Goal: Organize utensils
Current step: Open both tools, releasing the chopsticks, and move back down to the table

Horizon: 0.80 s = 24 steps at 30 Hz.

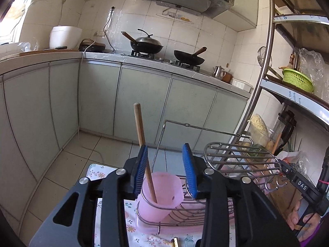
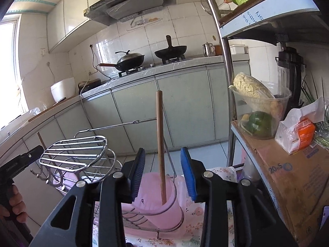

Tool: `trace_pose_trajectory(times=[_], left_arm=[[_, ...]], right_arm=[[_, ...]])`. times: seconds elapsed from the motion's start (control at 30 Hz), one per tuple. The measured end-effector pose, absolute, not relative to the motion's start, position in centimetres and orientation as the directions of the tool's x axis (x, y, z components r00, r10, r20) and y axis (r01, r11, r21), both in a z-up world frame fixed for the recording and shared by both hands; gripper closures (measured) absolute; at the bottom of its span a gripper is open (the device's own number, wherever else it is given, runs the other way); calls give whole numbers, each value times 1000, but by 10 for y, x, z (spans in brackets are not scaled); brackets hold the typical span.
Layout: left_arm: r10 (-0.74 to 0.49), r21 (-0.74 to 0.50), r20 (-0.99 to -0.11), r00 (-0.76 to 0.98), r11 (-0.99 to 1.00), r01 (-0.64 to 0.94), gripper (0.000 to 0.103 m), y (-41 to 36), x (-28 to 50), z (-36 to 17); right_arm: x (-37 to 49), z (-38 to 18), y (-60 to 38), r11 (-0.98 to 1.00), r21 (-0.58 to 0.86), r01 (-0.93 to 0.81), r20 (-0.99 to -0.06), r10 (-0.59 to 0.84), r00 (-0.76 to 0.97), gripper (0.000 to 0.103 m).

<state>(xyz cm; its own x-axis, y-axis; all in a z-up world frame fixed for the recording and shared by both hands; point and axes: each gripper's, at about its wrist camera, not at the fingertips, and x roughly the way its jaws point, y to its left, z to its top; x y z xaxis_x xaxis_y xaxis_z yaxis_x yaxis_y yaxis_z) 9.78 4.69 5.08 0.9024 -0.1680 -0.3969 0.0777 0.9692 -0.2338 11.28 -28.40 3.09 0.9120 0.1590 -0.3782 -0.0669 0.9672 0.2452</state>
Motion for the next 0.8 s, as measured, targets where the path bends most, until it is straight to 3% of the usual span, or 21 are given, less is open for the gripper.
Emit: trace_pose_trajectory(times=[0.3, 0.6, 0.8], left_arm=[[-218, -278, -429, 877, 955, 102, 68, 48, 62, 42], [-297, -303, -569, 767, 942, 141, 68, 30, 44, -7], [-374, -391, -660, 652, 912, 128, 68, 26, 53, -47]], right_arm=[[72, 21, -285, 964, 260, -49, -398, 153, 904, 68], [50, -16, -276, 959, 278, -61, -511, 202, 836, 68], [43, -44, -272, 947, 315, -65, -581, 246, 775, 68]])
